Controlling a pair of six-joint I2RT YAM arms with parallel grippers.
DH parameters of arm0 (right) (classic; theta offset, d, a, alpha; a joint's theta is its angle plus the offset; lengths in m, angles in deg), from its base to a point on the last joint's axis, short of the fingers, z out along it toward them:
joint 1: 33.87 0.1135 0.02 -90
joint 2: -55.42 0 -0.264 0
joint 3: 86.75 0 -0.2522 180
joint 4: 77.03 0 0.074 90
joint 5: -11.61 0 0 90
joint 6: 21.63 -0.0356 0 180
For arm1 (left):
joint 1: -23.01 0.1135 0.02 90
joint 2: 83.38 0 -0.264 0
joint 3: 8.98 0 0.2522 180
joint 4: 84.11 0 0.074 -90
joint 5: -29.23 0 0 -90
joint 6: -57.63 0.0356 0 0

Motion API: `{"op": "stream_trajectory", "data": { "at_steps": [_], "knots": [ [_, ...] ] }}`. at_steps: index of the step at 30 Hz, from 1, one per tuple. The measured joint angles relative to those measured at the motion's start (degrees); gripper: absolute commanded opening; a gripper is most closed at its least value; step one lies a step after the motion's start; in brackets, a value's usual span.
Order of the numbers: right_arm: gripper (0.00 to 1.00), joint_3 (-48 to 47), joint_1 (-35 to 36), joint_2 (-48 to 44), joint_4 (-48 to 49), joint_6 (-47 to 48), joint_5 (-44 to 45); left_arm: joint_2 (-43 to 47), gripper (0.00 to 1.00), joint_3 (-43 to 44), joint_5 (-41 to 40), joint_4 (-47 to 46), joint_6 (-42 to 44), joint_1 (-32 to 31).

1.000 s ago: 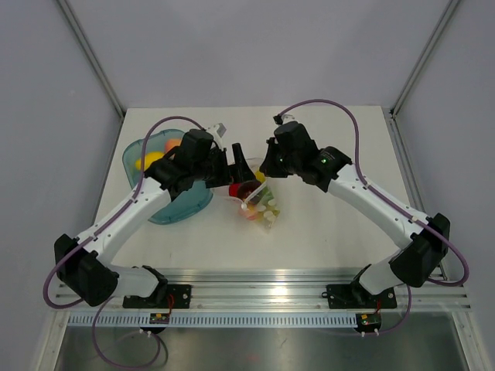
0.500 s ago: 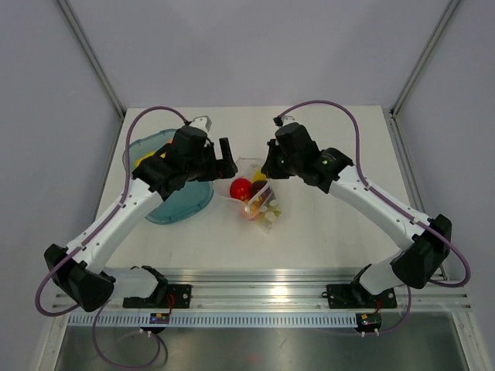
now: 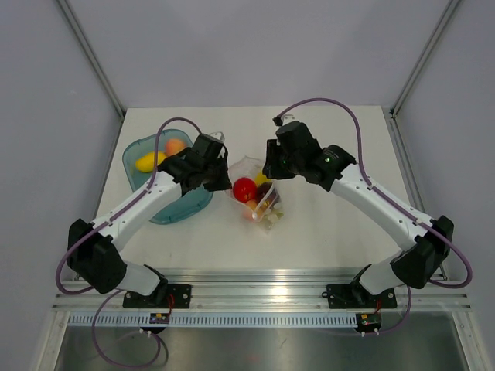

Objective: Place the food in the zip-top bag and seal the zipper
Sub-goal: Adjust the zipper food storage bag at the center of the board.

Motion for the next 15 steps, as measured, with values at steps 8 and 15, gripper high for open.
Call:
{"op": "stream_trajectory", "data": {
  "at_steps": [8, 15],
  "knots": [
    [0.64, -2.1, 0.0, -1.5, -2.8, 3.5, 1.5, 3.3, 0.0, -8.0, 8.1, -11.3, -13.8, 0.0],
    [0.64, 2.9, 0.0, -12.3, -3.2, 5.4, 3.2, 6.3, 0.0, -10.5, 7.3, -14.5, -25.3, 0.0]
  ]
}}
